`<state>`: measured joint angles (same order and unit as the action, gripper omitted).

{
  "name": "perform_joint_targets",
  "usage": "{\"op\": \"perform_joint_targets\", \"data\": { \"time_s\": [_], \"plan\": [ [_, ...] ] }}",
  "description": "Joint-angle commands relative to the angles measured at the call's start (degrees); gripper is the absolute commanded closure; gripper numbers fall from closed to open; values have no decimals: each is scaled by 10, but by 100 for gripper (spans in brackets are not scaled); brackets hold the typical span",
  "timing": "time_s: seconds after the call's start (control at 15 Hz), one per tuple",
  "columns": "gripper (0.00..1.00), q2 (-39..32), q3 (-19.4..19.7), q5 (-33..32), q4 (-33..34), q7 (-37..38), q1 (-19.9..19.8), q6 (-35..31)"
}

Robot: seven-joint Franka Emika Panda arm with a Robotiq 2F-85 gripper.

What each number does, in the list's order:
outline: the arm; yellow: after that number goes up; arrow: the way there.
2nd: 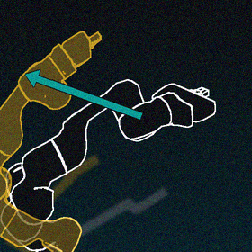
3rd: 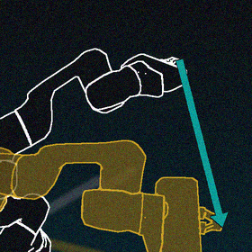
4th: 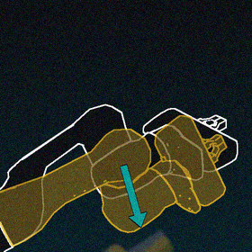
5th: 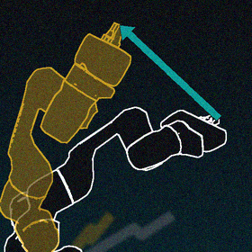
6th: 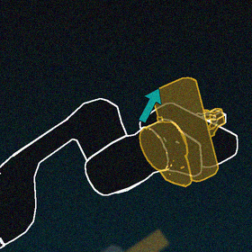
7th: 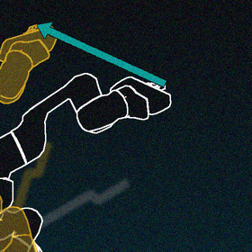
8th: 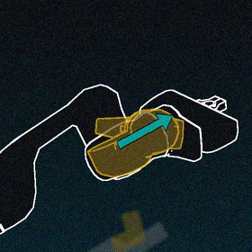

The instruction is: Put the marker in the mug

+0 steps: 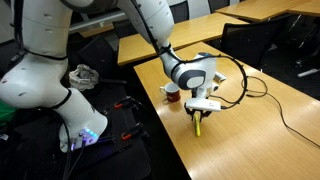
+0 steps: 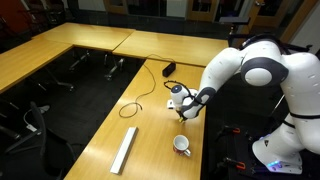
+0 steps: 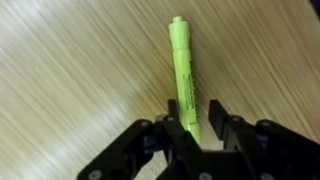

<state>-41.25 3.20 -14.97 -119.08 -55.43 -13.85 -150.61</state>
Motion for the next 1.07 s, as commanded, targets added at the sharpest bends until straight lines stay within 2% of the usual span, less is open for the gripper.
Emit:
{"op": "perform_joint_targets", "data": {
  "time_s": [0.0, 0.07, 0.13, 0.2, 0.33, 0.47, 0.67, 0.87, 1.0],
  "plan": [
    [87, -12, -10, -15, 8, 8, -10, -8],
    [95, -12, -13, -14, 7, 5, -12, -5],
    [92, -9, -18, -12, 4, 0, -15, -6],
    [99, -4, -25, -9, 1, -8, -20, -3],
    [95, 12, -62, 9, -9, -48, -48, 12],
    [95, 30, -123, 47, -19, -128, -101, 34],
    [95, 59, -185, 116, -28, -253, -151, 82],
    [95, 88, -214, 202, -26, -391, -178, 149],
    [95, 100, -212, 259, -14, -472, -174, 208]
  ]
}}
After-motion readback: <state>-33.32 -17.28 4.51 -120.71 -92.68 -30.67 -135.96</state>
